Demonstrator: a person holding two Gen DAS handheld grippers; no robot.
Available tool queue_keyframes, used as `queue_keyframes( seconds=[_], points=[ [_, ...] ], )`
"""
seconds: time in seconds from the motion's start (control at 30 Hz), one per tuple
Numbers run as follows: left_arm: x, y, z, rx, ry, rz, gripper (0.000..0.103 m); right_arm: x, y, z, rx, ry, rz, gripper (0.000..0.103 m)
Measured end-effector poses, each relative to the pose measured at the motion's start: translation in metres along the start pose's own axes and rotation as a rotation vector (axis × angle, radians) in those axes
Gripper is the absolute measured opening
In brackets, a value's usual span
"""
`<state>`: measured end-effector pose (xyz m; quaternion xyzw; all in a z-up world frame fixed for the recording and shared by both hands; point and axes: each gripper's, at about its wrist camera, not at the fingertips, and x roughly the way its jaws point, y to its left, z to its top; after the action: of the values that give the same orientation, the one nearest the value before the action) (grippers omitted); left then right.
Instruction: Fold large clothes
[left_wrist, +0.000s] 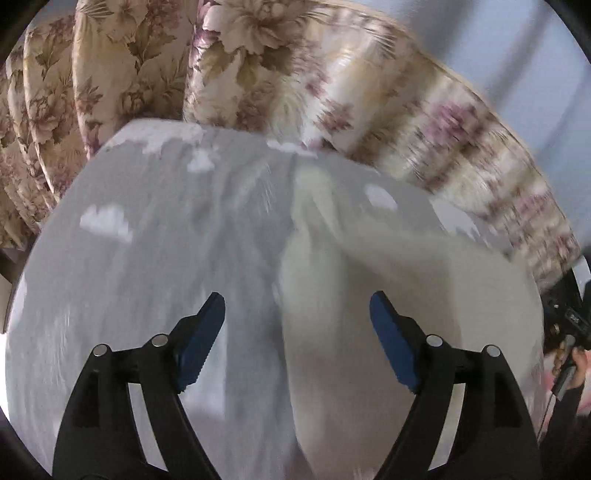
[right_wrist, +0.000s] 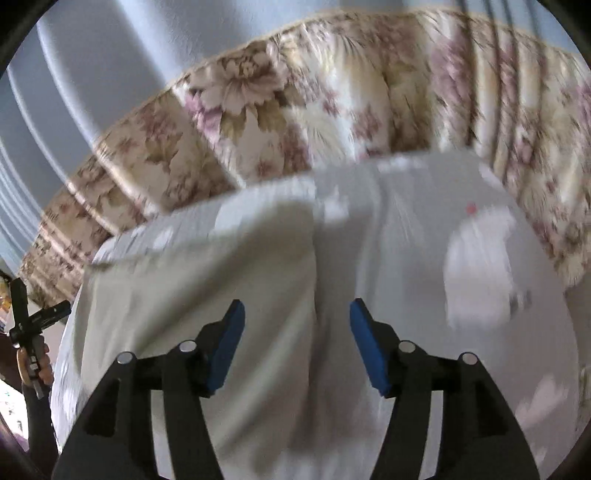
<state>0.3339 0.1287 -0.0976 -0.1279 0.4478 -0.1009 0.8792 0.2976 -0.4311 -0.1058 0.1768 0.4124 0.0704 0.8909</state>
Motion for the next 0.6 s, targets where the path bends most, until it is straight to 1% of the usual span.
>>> queue_keyframes(
  seconds=[0.03,0.1,0.17,0.2,0.23,0.27,0.3,0.33,0.37,0.4,0.43,0.47,0.5,0.53,0.6],
  points=[
    [-0.007,-0.008,-0.017,0.014,0.008,-0.032,0.081,-0.004,0.000,-0.016,0.009,0.009,0.023,0.060],
    [-0.012,-0.017,-0.044,0.040,0.014,-0.071,0.081,-0.010,0.000,-0.036,0.028,0.005,0.079,0.060],
    [-0.008,-0.026,-0.063,0.044,0.025,-0.111,0.079,-0.006,0.005,-0.049,0.035,0.014,0.105,0.060],
    [-0.002,-0.033,-0.070,0.046,0.040,-0.139,0.063,0.000,0.011,-0.054,0.013,0.017,0.121,0.054],
    [0.004,-0.039,-0.073,0.054,0.053,-0.143,0.043,0.006,0.019,-0.056,-0.023,0.026,0.126,0.019],
    [0.006,-0.044,-0.076,0.071,0.050,-0.105,0.036,0.012,0.032,-0.056,-0.082,0.027,0.086,0.013],
    [0.008,-0.049,-0.075,0.086,0.041,-0.091,0.010,0.013,0.041,-0.055,-0.129,0.016,0.050,0.009],
    [0.005,-0.050,-0.069,0.086,0.035,-0.103,0.002,0.007,0.056,-0.051,-0.207,-0.015,-0.004,0.007],
    [0.000,-0.048,-0.062,0.070,0.026,-0.118,0.001,-0.001,0.065,-0.047,-0.261,-0.045,-0.045,0.007],
    [-0.009,-0.045,-0.055,0.061,0.009,-0.127,0.001,-0.018,0.079,-0.040,-0.343,-0.090,-0.101,0.006],
    [-0.023,-0.044,-0.045,0.069,-0.014,-0.133,0.001,-0.034,0.089,-0.032,-0.396,-0.116,-0.127,0.006],
    [-0.034,-0.045,-0.038,0.085,-0.032,-0.120,0.001,-0.046,0.098,-0.026,-0.452,-0.142,-0.172,0.006],
    [-0.045,-0.048,-0.033,0.105,-0.053,-0.102,0.001,-0.061,0.112,-0.023,-0.546,-0.183,-0.257,0.006],
    [-0.060,-0.054,-0.026,0.141,-0.078,-0.093,0.001,-0.068,0.119,-0.023,-0.600,-0.201,-0.304,0.005],
    [-0.072,-0.062,-0.021,0.177,-0.093,-0.096,0.001,-0.074,0.126,-0.025,-0.671,-0.207,-0.370,0.005]
  ],
)
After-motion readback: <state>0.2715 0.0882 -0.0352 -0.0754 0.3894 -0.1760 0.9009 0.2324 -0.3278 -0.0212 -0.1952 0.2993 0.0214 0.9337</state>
